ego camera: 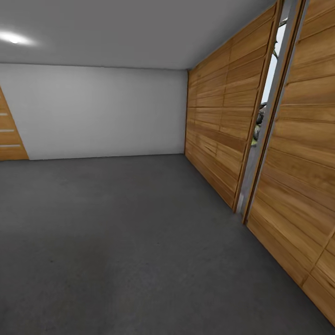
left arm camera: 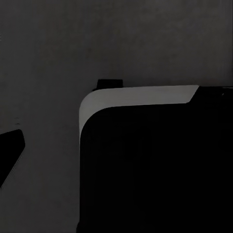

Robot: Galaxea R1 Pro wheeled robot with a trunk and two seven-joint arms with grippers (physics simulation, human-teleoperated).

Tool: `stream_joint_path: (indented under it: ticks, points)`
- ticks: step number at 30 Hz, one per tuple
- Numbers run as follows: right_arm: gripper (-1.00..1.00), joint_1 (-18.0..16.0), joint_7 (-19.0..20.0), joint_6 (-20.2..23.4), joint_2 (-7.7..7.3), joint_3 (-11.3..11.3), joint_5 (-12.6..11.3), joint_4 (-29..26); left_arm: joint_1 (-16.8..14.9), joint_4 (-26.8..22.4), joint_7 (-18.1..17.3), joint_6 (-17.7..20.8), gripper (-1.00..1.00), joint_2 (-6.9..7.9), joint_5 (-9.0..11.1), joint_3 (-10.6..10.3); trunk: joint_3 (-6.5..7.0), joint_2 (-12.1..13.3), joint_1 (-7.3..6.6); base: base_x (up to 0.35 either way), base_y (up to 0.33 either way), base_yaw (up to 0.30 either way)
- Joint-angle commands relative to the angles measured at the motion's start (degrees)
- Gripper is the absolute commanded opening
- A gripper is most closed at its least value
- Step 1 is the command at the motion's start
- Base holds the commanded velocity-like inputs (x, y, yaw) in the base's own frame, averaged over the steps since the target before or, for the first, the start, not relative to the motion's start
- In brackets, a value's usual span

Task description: Move the two storage containers from the living room to the garage. In the garage, place one container on the floor and stack the other container on top of it (either order is fine).

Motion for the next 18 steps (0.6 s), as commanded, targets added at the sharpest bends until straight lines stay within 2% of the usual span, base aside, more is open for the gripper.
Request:
stream_joint_path:
  ticks: [1,18]
  points:
    - [1.0,-0.02,-0.01,-0.16,0.0,0.09,-0.01,0.02,-0.01,0.0,-0.06,-0.14,1.0,0.0,0.1,0.05,-0.05,-0.02,0.03,0.321,0.0,0.0]
    - [1.0,-0.02,-0.01,-0.18,-0.05,0.09,0.01,0.04,-0.01,0.87,-0.06,-0.15,1.0,0.03,0.19,0.16,-0.05,-0.02,0.03,0.321,0.0,0.0]
